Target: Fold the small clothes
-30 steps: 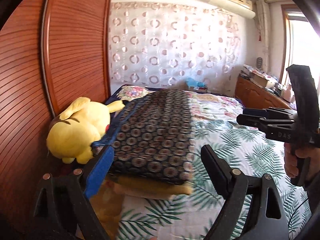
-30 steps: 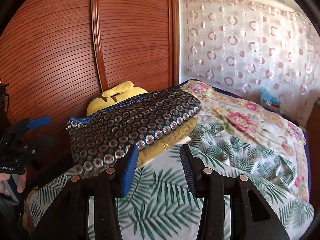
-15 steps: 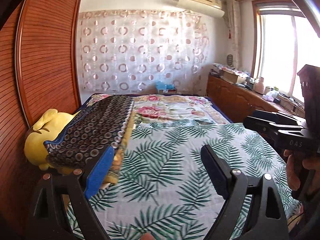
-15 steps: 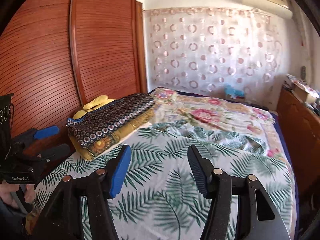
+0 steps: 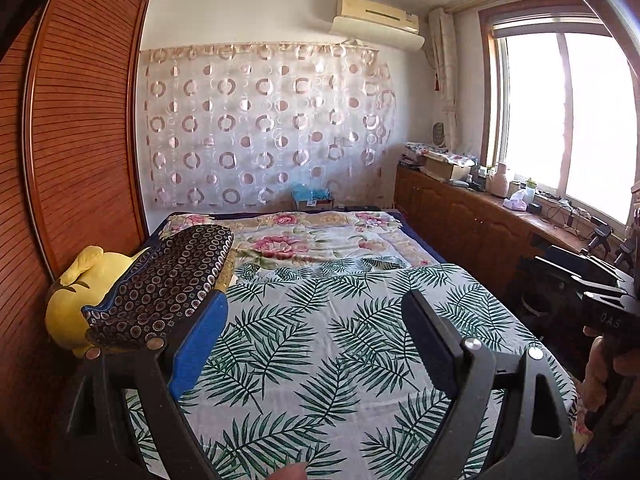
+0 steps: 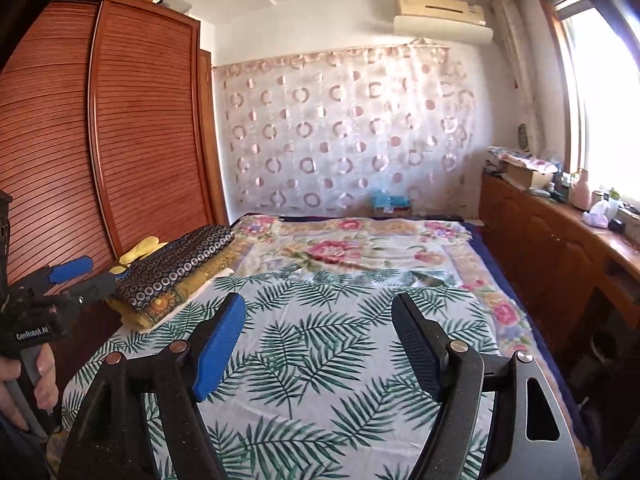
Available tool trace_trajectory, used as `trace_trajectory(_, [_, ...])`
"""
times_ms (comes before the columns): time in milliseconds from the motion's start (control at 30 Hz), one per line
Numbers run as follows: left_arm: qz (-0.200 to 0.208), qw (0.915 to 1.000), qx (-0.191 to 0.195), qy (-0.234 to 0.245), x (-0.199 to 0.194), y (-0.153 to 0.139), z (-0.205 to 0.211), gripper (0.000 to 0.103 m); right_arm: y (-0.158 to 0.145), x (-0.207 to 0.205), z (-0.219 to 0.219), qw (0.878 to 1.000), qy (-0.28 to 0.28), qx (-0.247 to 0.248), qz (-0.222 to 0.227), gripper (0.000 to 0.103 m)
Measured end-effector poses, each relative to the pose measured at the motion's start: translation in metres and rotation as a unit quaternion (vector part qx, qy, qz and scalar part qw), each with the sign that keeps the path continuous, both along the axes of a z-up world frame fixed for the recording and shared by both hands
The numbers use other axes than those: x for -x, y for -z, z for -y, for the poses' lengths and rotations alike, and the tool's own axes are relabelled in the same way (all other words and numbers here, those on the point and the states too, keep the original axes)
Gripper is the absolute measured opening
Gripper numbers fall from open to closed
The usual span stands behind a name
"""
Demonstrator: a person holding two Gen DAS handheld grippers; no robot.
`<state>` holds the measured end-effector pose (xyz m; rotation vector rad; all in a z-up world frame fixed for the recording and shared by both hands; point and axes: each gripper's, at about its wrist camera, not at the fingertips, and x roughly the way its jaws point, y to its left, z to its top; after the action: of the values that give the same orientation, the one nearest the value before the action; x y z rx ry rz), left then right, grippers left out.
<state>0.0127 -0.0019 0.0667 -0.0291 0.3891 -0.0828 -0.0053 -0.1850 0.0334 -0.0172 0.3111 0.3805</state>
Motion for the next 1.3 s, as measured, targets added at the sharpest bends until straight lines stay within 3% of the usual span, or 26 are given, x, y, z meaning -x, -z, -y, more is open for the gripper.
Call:
trace_trajectory(333, [-0.003,1.0000,-0.009,0.001,0.003,0.003,0.010,0.089,0.020,0.020,-0.023,1.000,0.009,-0.006,0.005,0.077])
trace_trajectory(1300, [-0.003,1.0000,-0.005,-0.005,0.002,0.006,0.006,0.089,0.025,0.015,0.004,1.000,0.010,-0.014,0.006,0.077])
